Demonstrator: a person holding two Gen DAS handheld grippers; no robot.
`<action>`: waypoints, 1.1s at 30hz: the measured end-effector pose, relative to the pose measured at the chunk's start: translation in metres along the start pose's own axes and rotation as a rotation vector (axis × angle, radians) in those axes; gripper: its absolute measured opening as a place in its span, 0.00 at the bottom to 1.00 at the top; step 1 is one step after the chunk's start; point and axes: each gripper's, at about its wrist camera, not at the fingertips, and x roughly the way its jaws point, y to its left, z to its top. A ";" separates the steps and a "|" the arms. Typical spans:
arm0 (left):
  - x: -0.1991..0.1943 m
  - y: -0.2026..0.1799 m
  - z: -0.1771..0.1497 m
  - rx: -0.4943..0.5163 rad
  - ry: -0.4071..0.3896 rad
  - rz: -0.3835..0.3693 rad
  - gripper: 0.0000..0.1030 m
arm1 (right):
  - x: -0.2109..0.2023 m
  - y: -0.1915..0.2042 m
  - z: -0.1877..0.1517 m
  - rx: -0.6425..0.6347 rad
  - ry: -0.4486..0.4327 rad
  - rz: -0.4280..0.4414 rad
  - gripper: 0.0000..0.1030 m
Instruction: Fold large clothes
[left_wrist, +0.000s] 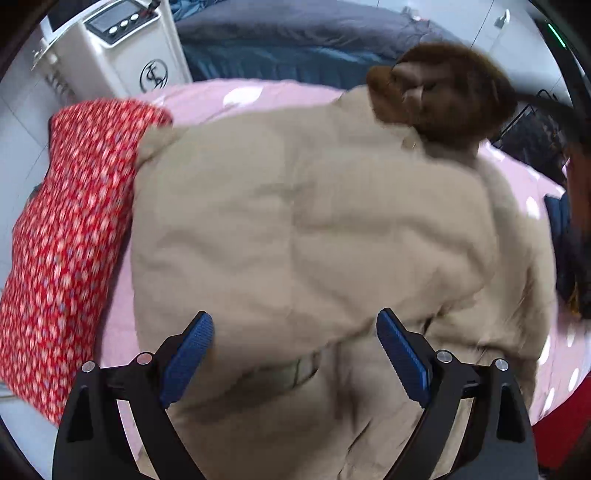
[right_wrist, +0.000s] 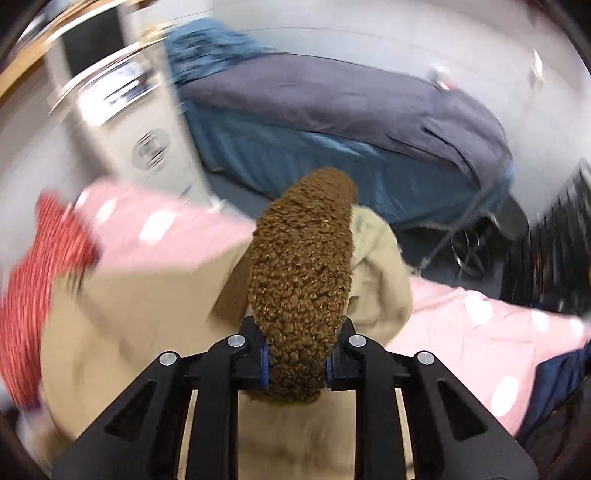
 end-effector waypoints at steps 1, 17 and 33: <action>-0.002 -0.001 0.006 -0.003 -0.012 -0.011 0.85 | -0.004 0.008 -0.017 -0.025 0.004 -0.007 0.20; -0.004 -0.096 0.187 0.161 -0.175 -0.134 0.84 | 0.006 0.046 -0.117 0.000 0.038 -0.138 0.21; 0.114 -0.221 0.309 0.274 0.019 -0.075 0.64 | 0.018 0.037 -0.128 0.045 0.036 -0.127 0.22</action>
